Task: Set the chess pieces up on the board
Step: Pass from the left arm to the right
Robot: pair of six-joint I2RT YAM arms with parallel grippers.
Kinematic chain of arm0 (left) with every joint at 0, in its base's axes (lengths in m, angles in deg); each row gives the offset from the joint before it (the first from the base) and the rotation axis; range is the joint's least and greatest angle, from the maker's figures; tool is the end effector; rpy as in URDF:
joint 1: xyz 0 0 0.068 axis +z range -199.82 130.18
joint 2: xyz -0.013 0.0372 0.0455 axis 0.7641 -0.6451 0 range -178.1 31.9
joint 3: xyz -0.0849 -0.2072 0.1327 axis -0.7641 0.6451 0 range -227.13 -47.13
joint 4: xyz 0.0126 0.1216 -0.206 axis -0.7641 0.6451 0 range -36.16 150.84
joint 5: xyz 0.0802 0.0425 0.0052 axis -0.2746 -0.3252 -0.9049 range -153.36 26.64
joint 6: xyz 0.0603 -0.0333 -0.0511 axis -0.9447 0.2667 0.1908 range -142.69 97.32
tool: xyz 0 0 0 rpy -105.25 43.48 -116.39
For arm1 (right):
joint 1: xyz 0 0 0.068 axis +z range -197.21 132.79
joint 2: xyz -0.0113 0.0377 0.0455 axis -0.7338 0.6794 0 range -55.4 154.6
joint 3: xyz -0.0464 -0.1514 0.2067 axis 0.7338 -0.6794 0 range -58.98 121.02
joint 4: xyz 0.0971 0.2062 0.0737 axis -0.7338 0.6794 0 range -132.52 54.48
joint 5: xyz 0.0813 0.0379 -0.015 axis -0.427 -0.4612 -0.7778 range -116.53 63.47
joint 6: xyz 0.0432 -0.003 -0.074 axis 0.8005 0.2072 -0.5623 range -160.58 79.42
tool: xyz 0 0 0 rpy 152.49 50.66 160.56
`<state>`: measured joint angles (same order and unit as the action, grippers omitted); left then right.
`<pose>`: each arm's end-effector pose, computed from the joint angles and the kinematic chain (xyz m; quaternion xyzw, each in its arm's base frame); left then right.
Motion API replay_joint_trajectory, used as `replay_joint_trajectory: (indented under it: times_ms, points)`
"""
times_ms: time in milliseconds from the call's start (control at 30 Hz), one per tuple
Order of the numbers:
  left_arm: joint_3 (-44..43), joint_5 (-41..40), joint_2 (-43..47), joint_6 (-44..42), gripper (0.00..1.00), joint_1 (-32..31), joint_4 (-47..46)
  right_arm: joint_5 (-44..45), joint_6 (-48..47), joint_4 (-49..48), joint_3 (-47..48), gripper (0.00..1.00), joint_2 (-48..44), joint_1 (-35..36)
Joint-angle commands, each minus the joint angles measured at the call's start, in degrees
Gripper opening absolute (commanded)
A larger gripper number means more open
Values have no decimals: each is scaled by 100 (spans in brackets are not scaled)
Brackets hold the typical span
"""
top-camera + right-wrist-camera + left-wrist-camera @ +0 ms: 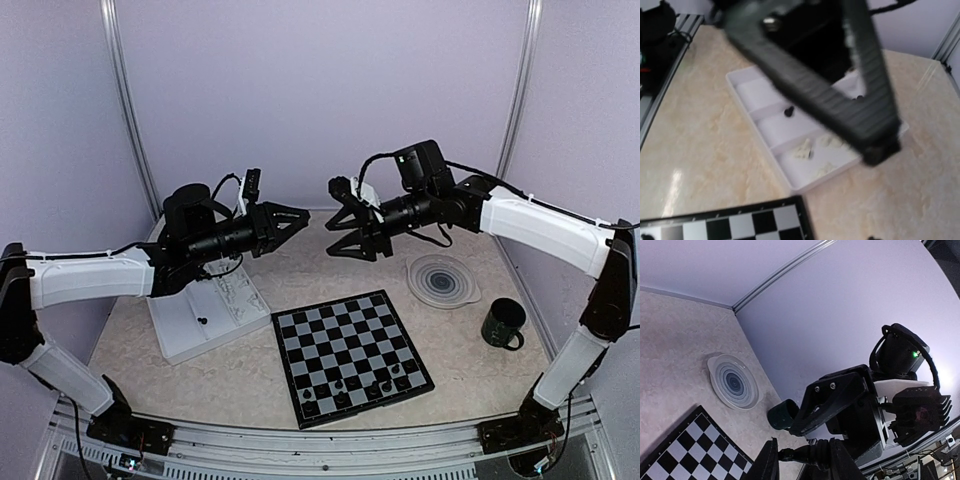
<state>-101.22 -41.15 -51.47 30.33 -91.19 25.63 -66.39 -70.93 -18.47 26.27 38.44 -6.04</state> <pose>0.2496 -0.2577 0.3042 0.0632 0.7104 -0.5977 0.3662 0.2511 0.2839 0.3191 -0.6147 0.5737 0.3403 0.4210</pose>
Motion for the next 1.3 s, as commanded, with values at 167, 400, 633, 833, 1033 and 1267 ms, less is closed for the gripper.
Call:
replay_joint_trajectory:
  times_ms: [167, 400, 633, 833, 1033, 1267]
  points:
    - [225, 360, 93, 737, 30, -147, -1027, 139, 517, -404, 663, 54, 355, 143]
    - [373, 399, 30, 881, 30, -243, -1275, -4, 469, -388, 739, 51, 440, 301]
    - [436, 479, -90, 992, 31, -293, -1536, -50, 458, -397, 728, 41, 518, 392]
    - [446, 503, -148, 1017, 31, -293, -1573, -94, 468, -401, 732, 30, 517, 392]
    - [446, 528, -282, 1053, 31, -293, -1595, -62, 486, -421, 698, 33, 478, 393]
    - [416, 589, -393, 1071, 31, -293, -1627, -98, 486, -412, 729, 26, 497, 392]
